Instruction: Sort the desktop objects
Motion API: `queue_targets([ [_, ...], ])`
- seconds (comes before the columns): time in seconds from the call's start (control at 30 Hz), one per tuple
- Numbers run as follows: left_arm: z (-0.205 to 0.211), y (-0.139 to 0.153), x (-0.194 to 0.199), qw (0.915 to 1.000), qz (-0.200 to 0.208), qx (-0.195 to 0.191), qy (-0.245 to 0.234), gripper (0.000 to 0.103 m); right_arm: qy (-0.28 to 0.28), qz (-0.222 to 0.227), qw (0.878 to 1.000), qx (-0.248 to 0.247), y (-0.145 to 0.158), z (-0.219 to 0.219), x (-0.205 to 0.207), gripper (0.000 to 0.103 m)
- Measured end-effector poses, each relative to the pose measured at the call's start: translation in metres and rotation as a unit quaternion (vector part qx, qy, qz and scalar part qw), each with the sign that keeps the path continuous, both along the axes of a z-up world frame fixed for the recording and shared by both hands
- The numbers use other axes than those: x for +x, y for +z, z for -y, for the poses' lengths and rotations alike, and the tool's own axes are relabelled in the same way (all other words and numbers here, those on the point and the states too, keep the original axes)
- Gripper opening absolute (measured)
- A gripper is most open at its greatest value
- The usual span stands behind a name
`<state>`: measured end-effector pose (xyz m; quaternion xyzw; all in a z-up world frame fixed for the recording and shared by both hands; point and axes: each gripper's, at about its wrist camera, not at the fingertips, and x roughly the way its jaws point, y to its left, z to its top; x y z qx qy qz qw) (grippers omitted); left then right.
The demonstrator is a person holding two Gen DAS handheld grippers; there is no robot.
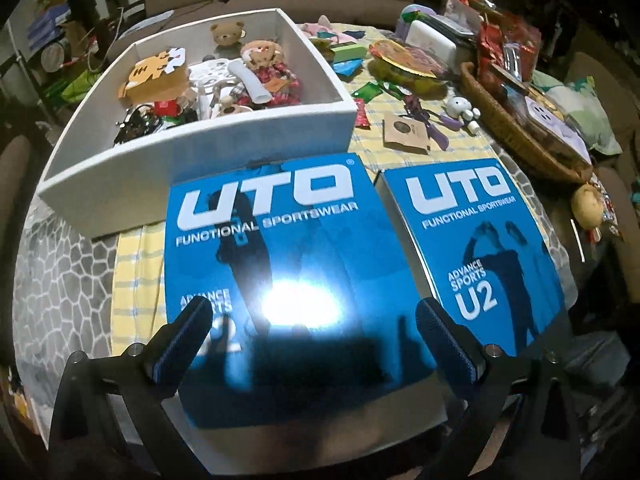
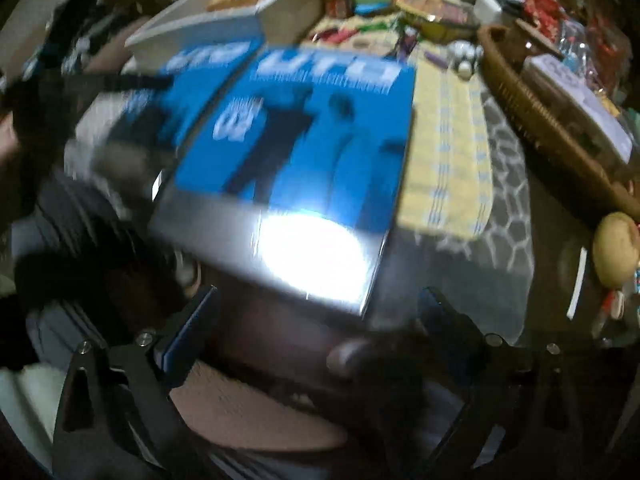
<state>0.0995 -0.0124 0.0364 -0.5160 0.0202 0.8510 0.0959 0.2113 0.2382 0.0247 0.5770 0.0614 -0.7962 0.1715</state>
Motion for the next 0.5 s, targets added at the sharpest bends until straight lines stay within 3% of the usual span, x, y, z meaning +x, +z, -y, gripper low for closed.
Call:
queue_targets([
  [0.17,-0.005,-0.001,0.008,0.9999,0.000,-0.012,0.004,0.103,-0.014,0.006,1.000,-0.012,-0.017,0.005,-0.002,0.099],
  [0.37,-0.003,-0.003,0.013,0.9997,0.003,-0.023,0.013,0.103,-0.034,-0.009,0.998,-0.047,-0.021,0.011,-0.020,0.100],
  [0.5,-0.006,-0.001,0.013,0.9995,0.003,-0.030,0.009,0.103,-0.031,-0.014,0.998,-0.045,-0.020,0.016,-0.026,0.099],
])
